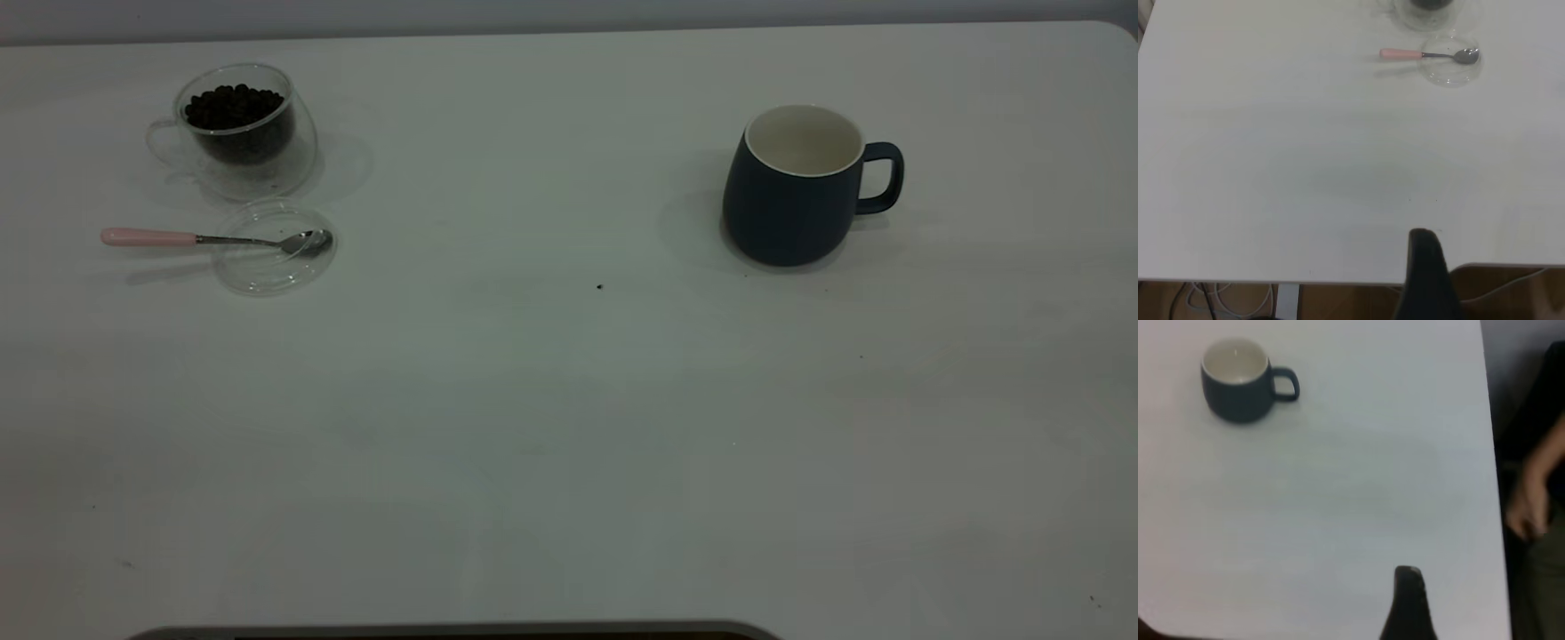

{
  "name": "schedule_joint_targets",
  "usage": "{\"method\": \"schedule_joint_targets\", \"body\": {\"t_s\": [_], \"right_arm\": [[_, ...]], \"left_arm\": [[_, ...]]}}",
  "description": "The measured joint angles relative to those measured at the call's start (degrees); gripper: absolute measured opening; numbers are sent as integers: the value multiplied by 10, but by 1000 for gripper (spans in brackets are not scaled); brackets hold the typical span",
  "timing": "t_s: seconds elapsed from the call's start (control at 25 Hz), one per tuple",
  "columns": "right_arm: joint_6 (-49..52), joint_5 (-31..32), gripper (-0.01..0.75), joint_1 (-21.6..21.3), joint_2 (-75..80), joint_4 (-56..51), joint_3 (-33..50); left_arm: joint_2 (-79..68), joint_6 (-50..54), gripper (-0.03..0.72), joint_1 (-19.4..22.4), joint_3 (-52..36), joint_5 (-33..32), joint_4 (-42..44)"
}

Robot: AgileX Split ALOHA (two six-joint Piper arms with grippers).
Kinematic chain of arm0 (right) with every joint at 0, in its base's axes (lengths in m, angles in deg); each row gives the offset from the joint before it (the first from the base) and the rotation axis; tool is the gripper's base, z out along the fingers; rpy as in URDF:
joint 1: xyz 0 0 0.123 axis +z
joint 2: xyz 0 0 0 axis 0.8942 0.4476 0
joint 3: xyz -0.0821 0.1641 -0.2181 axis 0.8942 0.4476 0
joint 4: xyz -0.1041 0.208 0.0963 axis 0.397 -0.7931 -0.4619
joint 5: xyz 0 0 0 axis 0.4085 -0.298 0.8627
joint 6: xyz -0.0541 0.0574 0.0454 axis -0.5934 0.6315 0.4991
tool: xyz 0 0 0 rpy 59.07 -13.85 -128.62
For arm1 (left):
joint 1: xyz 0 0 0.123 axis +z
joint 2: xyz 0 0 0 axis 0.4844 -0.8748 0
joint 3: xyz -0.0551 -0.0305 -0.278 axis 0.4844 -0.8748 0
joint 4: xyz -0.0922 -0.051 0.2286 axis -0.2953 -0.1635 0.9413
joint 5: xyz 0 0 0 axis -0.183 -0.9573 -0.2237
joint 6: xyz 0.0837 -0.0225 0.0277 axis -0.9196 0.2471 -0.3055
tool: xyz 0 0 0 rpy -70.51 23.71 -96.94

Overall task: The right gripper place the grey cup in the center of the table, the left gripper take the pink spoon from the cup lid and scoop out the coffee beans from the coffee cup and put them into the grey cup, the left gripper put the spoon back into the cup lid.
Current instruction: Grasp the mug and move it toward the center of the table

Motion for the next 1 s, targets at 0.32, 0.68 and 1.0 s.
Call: {"method": "schedule_joint_targets", "body": {"t_s": [0.32,0.68,1.0], "right_arm": [[-40,-56,696,13,309,61,-92],[-142,-137,697,13,655,106,-202],[-263,-257,697,13,815,102,-236]], "left_arm": [[0,0,582,0,0,0,0],[0,0,582,0,0,0,0],[0,1,582,0,0,0,0]]}}
